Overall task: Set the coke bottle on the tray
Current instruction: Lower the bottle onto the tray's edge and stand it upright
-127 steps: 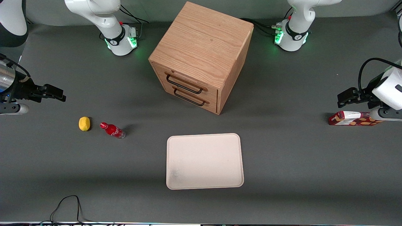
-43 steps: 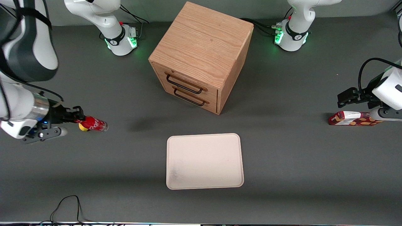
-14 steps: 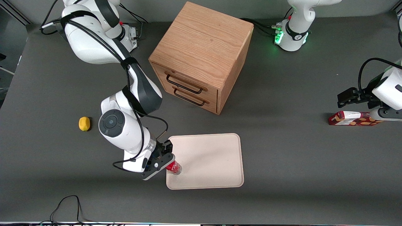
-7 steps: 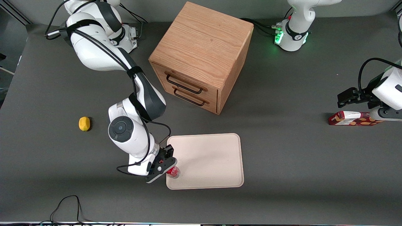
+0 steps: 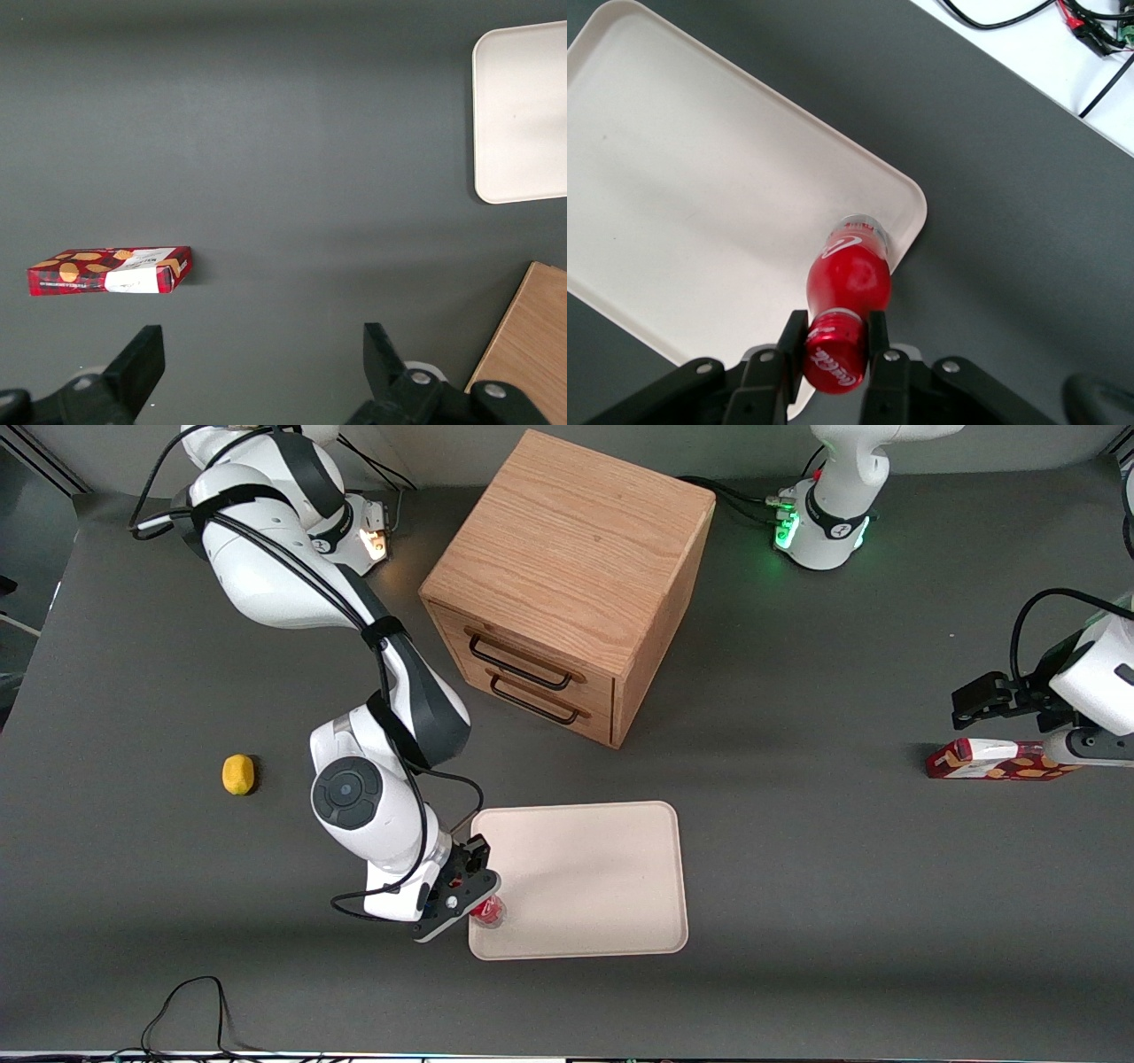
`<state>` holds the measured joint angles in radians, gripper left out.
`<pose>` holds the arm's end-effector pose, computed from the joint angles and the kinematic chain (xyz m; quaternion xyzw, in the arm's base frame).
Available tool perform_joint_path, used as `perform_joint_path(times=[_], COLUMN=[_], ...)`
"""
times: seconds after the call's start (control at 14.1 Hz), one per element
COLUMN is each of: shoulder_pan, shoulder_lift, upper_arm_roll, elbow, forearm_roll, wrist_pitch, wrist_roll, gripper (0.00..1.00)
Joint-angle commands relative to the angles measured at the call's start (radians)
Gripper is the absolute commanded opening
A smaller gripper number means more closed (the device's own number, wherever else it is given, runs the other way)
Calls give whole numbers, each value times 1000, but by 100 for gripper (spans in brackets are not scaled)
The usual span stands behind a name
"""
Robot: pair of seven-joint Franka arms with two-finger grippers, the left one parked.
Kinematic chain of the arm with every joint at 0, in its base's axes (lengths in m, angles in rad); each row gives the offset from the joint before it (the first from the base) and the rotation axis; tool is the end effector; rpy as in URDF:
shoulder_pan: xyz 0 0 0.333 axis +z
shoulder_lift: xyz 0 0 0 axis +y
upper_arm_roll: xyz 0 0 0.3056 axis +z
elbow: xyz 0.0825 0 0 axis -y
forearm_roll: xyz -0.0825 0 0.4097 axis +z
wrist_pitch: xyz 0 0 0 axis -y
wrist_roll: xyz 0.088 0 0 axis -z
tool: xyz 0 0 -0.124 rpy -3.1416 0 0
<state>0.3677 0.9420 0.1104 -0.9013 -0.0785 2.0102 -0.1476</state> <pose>0.7460 0.3405 0.3097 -0.9518 -0.2945 -0.0833 0.0197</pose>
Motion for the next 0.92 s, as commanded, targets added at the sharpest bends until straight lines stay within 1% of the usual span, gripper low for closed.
perform_joint_path(times=[0.0,0.21,0.28,0.35,0.43,0.5,0.85], shoulder_pan=[8,10,10,23,26,27,25], shoulder_lift=[23,23,23,23,21,21,-2], upper_arm_roll=[2,2,2,0,-1,-1,-3], elbow=[39,38,38,39,38,38,38], forearm_roll=[-21,-21,-21,-21,-21,-21,-21], wrist_pitch=[16,22,22,22,22,22,5], wrist_roll=[-1,-1,-1,-1,0,0,6], gripper=[0,0,9,46,76,100,100])
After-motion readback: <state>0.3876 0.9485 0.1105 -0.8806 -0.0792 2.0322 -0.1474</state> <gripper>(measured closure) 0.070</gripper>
